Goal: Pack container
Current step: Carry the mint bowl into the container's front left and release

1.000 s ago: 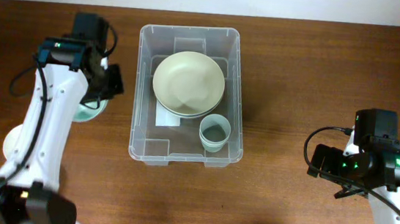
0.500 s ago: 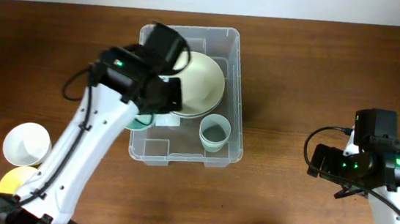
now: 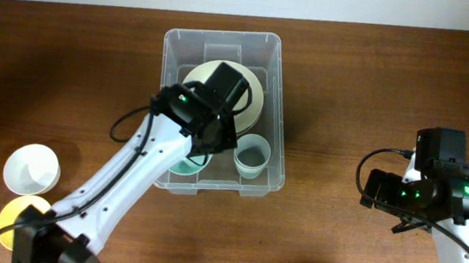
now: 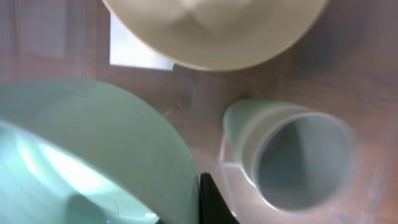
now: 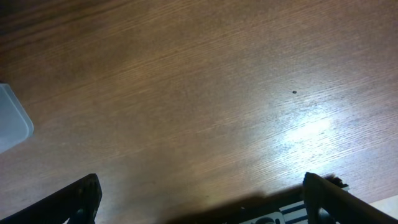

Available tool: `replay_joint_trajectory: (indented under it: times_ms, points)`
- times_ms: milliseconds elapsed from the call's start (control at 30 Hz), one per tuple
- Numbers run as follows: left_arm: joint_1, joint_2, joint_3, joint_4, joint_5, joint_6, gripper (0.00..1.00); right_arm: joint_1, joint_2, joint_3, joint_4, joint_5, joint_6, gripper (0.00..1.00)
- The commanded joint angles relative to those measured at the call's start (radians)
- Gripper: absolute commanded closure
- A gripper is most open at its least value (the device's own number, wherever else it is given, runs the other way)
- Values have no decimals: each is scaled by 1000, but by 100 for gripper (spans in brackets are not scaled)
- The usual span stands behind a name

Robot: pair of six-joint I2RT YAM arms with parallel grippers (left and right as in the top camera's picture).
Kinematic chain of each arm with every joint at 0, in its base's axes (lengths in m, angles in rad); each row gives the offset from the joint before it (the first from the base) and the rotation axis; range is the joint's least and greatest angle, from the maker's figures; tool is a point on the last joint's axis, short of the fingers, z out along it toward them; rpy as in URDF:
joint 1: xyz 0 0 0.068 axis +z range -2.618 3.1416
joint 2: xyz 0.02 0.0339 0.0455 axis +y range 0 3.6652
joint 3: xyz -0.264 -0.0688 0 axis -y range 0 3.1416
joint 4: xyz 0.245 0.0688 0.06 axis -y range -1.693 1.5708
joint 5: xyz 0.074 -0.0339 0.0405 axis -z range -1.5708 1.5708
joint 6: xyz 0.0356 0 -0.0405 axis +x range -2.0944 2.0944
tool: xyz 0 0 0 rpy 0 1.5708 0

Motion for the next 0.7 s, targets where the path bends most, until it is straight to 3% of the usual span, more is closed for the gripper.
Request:
replay_joint_trajectory:
  times_ms: [0, 233, 267, 400, 567, 667]
  points:
    - [0, 26, -78, 38, 1, -19, 99, 5, -1, 0, 2, -2, 6, 1]
    - [0, 116, -127, 67, 3, -14, 99, 5, -1, 0, 2, -2, 6, 1]
    - [0, 124, -127, 71, 4, -11, 96, 5, -1, 0, 2, -2, 6, 1]
    - [0, 128, -127, 84, 5, -11, 59, 5, -1, 0, 2, -2, 6, 1]
    - [7, 125, -91, 82, 4, 20, 48, 5, -1, 0, 2, -2, 4, 1]
    - [27, 112, -3, 38, -10, 60, 47, 5, -1, 0, 2, -2, 4, 1]
